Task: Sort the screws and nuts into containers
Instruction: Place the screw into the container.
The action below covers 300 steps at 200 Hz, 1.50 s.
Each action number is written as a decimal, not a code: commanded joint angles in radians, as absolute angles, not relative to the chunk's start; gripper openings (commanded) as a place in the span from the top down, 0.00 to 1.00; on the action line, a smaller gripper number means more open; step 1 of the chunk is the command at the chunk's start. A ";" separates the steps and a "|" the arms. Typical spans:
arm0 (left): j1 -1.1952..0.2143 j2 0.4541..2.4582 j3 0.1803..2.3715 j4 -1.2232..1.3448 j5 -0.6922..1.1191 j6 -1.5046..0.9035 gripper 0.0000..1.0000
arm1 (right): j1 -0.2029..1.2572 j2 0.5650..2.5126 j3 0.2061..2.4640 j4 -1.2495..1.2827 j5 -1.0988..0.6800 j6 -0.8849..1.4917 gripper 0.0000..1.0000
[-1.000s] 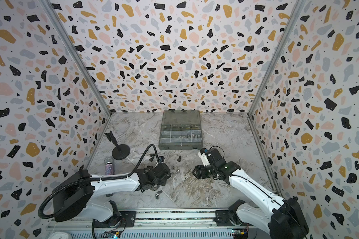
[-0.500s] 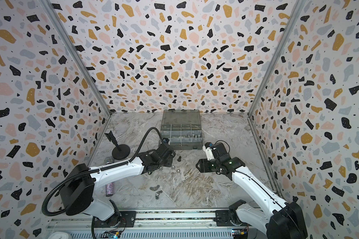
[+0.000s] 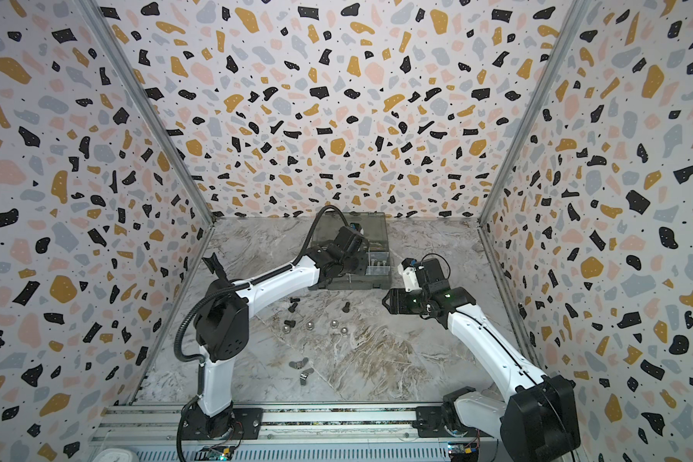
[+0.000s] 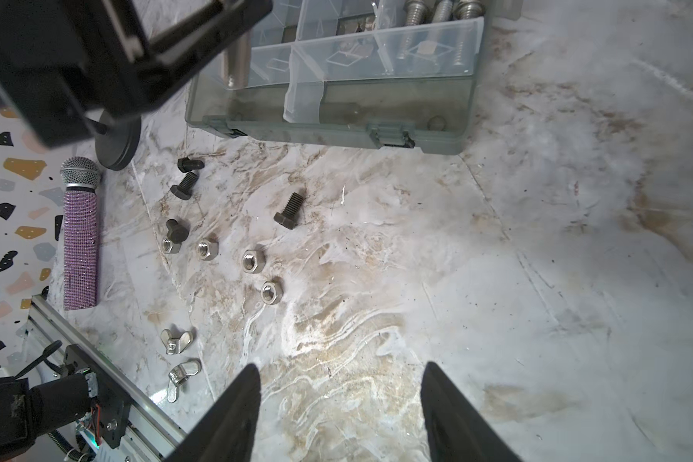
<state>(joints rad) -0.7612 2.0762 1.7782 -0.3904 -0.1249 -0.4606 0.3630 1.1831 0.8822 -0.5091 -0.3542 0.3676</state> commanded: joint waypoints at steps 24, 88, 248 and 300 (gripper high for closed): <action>-0.726 2.270 2.047 -0.375 0.008 -0.457 0.84 | 0.342 1.191 0.896 -0.503 -0.390 0.358 0.35; -0.664 2.409 2.152 -0.235 0.118 -0.543 0.82 | 0.309 1.208 0.875 -0.496 -0.400 0.361 0.35; -0.663 2.448 2.071 -0.067 0.237 -0.642 0.82 | 0.260 1.266 0.882 -0.479 -0.425 0.343 0.35; -0.670 2.450 2.104 -0.098 0.250 -0.625 0.36 | 0.259 1.251 0.886 -0.490 -0.424 0.340 0.35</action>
<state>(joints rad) -0.6651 2.4863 2.0750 -0.1184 0.2390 -0.6430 0.2626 1.2819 0.8818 -0.4782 -0.4194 0.3527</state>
